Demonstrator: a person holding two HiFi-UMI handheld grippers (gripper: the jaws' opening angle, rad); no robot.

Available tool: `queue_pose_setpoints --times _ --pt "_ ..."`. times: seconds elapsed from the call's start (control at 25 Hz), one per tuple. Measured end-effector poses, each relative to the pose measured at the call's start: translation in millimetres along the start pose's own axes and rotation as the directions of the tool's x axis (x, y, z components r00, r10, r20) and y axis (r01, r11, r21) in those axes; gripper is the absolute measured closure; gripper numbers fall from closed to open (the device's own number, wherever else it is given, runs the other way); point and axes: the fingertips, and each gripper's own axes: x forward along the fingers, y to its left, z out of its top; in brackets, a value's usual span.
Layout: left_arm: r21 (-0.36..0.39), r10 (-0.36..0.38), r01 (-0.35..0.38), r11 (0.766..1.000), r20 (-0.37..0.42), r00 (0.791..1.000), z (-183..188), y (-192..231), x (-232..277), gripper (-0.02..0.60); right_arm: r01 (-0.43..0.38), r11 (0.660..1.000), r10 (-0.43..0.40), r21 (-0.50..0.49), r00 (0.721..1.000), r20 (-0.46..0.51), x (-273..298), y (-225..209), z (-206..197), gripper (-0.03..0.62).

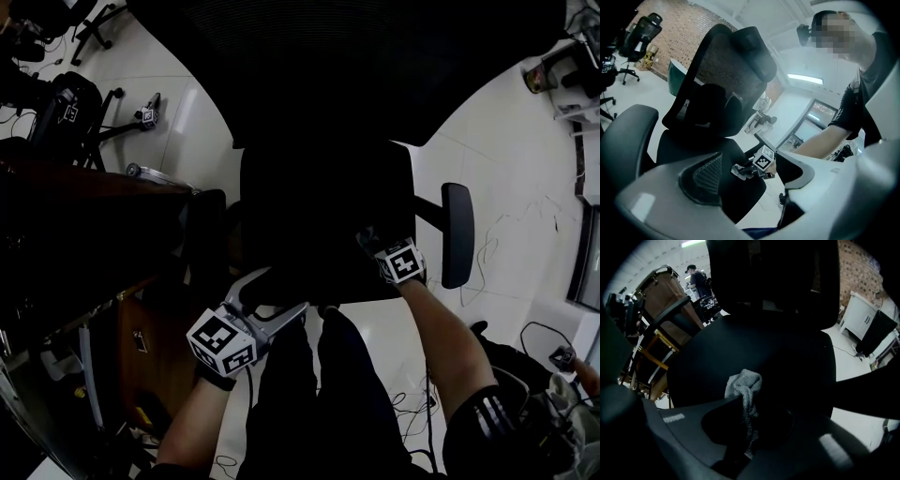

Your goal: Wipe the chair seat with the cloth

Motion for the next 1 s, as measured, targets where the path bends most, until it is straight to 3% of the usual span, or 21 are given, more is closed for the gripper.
queue_pose_setpoints --times 0.12,0.24,0.4,0.56,0.72,1.0 --pt "-0.004 0.016 -0.016 1.0 0.003 1.0 1 2 -11 0.198 -0.07 0.997 0.072 -0.033 0.994 0.077 1 41 29 0.545" --pt "-0.017 0.04 -0.04 0.999 0.002 0.999 -2 5 -27 0.198 -0.176 0.979 0.188 -0.106 0.975 0.115 18 118 56 0.545" --pt "-0.026 0.07 -0.069 0.997 0.016 0.997 -8 10 -48 0.198 -0.312 0.934 0.332 -0.175 0.937 0.105 33 225 84 0.545" --pt "-0.026 0.114 -0.113 0.993 0.011 0.993 -9 18 -69 0.198 -0.365 0.89 0.393 -0.272 0.918 0.054 53 294 91 0.545" --pt "-0.039 0.13 -0.13 0.991 0.007 0.992 -18 24 -77 0.198 -0.37 0.864 0.398 -0.34 0.917 0.013 68 319 81 0.545" --pt "-0.041 0.105 -0.105 0.994 -0.014 0.994 -23 20 -62 0.198 -0.358 0.867 0.377 -0.348 0.926 -0.014 67 291 50 0.545"
